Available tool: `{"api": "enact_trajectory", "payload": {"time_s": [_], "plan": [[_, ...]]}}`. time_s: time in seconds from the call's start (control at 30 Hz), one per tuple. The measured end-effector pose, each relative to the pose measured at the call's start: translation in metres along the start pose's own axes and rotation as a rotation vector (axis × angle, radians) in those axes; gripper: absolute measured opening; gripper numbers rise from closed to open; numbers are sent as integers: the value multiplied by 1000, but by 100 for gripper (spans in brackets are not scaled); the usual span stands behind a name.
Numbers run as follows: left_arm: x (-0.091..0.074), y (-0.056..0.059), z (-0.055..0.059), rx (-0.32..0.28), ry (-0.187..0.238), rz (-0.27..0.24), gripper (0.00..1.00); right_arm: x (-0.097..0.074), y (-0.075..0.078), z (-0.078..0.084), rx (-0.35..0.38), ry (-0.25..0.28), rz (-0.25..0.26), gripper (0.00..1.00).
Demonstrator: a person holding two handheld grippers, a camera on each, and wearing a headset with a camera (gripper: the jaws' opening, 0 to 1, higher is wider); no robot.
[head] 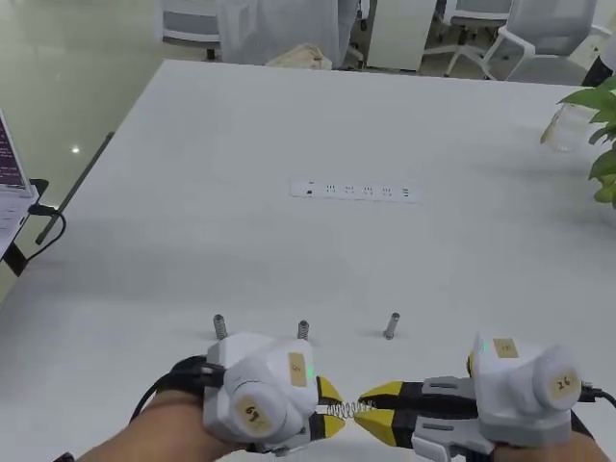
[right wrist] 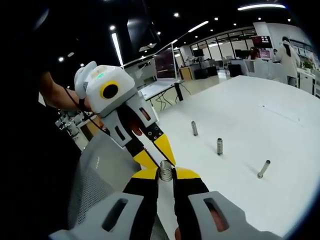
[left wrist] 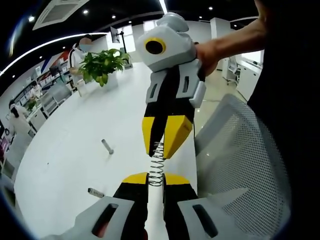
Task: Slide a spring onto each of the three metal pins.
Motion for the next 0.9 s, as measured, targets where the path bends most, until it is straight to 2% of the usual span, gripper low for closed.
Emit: {"api": "enact_trajectory", "payload": {"time_s": [0.5,0.9], "plan": [[2,-1,-2,-6,16,-7,2,-2,0,-9,-40,-40,13,8],[5,-13,-9,-98,97,-34,2,-6,7,-33,-115,-74,19,8]]}}
Point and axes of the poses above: the centre of the closed fingertips' face, and the gripper's own axes: x roughly forward along the fingers, y roughly to its right, z roughly out of its underside, the point moved 10 cm from there along -x, roughly backward along the fingers
